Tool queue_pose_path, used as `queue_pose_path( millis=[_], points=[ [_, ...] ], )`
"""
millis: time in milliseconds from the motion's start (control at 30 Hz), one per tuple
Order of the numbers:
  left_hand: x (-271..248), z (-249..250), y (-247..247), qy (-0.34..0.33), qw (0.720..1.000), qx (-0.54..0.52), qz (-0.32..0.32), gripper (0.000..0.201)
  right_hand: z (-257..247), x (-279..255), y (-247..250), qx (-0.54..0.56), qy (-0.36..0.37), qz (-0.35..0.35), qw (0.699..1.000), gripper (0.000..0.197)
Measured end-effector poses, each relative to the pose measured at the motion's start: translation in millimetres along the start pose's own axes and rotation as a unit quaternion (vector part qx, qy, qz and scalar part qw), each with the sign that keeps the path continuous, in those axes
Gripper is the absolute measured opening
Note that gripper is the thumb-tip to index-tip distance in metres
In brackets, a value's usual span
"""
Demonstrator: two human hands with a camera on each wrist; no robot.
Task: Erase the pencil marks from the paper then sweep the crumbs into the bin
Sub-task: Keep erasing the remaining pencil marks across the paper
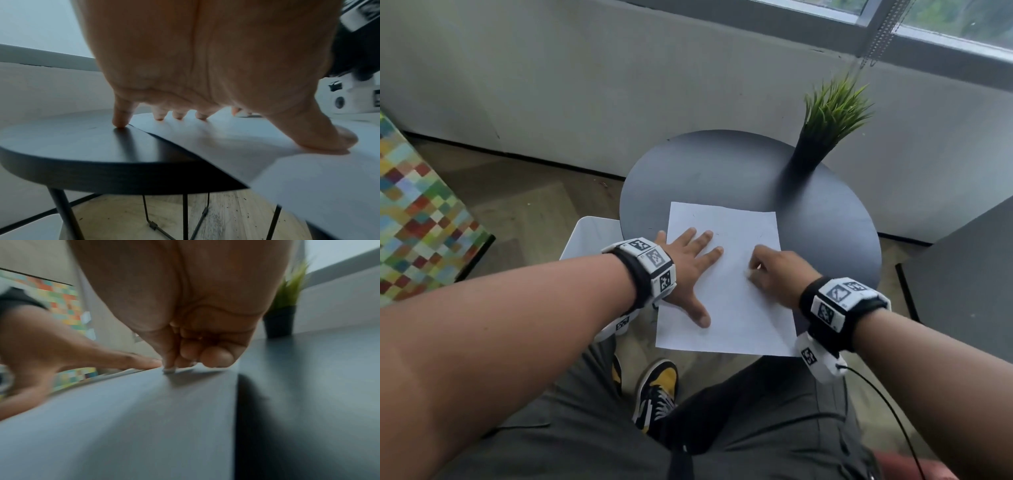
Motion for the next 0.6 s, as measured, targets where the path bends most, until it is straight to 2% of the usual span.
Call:
queue_pose_path(
  millis=[33,67,200,233,267,367,433,533,567,600],
  points=[
    [0.1,0.5,0.3,0.002,1.000,-0.002,0.001,0.139,1.6,4.0,1.6,-0.001,-0.022,0.018,1.000,0.013],
    [0.1,0.6,0.5,0.003,1.000,-0.002,0.001,0.139,-4.8,2.6,-1.1,-0.016,-0.010,0.021,1.000,0.013],
    [-0.4,-0.3,-0.7,0.003,1.000,0.002,0.000,0.138,-51.3,-32.4,-25.9,-0.039,0.161,-0.071,0.984,0.010],
    [0.0,-0.4,-0.7,0.003,1.000,0.001,0.000,0.138,-47.5,-30.4,-24.0,-0.038,0.159,-0.074,0.984,0.009],
    [0.6,-0.1,-0.7,0.003,1.000,-0.001,0.001,0.138,-38.4,-20.9,-17.9,-0.029,0.128,-0.063,0.989,0.009],
    [2.0,0.7,-0.6,0.006,1.000,-0.006,0.007,0.138,-4.9,6.4,0.3,-0.012,-0.001,0.008,1.000,0.012],
    [2.6,0.1,-0.2,0.008,1.000,-0.005,0.006,0.138,-15.3,0.7,-3.8,-0.030,0.021,0.015,0.999,0.013],
    [1.5,-0.1,0.3,0.007,1.000,-0.001,0.002,0.138,-46.8,-28.1,-24.1,-0.036,0.156,-0.066,0.985,0.009],
    [1.2,-0.3,0.5,0.006,1.000,0.000,0.001,0.138,-43.0,-28.4,-24.5,-0.032,0.158,-0.076,0.984,0.008],
    [1.3,-0.2,0.8,0.006,1.000,0.001,0.000,0.138,-32.4,-21.3,-18.9,-0.022,0.129,-0.062,0.989,0.008]
  ],
)
Point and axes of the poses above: each hand's wrist, its own x-axis towards the middle knuckle, its own y-axis out of the back of the hand, z = x × y, the point moved 4 cm from there along x, towards the middle knuckle, and after that the axes turned 3 degrees about -y, right-handed, at the moved point
